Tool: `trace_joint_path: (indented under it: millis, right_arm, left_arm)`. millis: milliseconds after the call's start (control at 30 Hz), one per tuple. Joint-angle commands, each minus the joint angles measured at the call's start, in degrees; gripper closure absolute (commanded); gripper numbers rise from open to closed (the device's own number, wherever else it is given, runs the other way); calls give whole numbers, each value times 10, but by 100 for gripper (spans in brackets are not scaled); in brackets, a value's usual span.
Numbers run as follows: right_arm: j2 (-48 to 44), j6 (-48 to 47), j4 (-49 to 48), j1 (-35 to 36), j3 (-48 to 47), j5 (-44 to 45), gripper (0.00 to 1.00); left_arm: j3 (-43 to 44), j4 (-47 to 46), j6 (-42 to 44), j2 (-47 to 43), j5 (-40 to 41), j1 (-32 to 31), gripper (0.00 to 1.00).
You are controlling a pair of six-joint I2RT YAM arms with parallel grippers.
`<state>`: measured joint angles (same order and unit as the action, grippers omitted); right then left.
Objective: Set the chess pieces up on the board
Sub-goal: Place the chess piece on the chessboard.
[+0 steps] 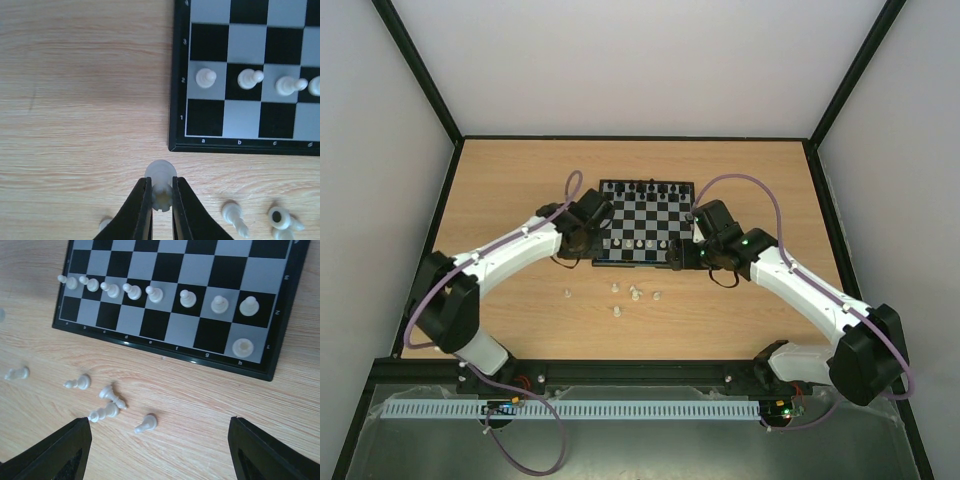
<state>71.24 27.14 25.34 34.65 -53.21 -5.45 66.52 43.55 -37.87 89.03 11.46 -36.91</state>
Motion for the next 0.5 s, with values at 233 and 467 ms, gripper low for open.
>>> trace_joint_path:
  millis: [233, 467]
  right_arm:
    - [-15, 2, 54, 4, -12, 52, 24]
    - [-10, 4, 52, 4, -4, 54, 24]
  left_arm:
    - [20, -49, 70, 88, -57, -9, 94]
    - [62, -60, 77, 144, -62, -20, 94]
